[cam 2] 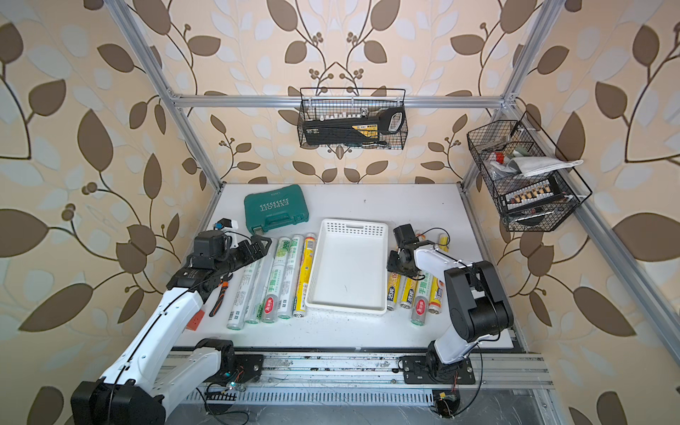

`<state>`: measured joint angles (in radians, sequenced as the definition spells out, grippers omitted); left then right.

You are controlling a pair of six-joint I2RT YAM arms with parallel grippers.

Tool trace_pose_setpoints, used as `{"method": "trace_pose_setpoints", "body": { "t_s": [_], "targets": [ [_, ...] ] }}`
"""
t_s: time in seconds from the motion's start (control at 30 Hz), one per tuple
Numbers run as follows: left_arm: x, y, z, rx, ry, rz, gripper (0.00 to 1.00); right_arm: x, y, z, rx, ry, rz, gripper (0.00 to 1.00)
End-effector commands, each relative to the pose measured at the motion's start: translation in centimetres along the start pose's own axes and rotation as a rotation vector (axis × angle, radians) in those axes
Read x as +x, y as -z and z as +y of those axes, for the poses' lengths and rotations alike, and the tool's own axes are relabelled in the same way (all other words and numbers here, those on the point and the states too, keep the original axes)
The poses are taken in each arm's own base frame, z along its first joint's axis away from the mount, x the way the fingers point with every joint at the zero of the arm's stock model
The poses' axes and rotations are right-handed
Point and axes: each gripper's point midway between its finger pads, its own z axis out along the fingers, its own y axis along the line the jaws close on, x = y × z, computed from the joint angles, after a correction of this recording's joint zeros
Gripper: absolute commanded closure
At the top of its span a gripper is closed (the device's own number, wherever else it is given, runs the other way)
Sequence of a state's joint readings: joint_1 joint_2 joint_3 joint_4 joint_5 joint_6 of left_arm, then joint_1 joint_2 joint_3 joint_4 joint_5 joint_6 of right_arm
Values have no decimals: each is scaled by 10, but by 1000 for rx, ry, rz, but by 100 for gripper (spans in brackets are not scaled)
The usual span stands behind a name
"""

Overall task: Put the plastic wrap into the basket
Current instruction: Pick up the plastic wrap from the center of the board.

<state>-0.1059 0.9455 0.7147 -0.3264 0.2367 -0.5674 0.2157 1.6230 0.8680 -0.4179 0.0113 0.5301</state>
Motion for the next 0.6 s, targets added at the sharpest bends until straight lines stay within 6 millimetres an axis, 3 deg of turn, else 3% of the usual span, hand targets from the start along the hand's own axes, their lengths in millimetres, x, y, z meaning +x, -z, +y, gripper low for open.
{"method": "trace_pose_setpoints", "body": {
  "t_s": [0.0,0.3,0.57],
  "targets": [
    [-4,-3,0,4,-3,-20,1,3,-7,-3,21,2,28,51],
    [-5,-1,-1,3,-5,-23,1,-7,9,-3,43,18,9,60],
    [-6,2,-3,3,-9,-29,1,-27,57,-14,131,62,-57,62]
  ]
}}
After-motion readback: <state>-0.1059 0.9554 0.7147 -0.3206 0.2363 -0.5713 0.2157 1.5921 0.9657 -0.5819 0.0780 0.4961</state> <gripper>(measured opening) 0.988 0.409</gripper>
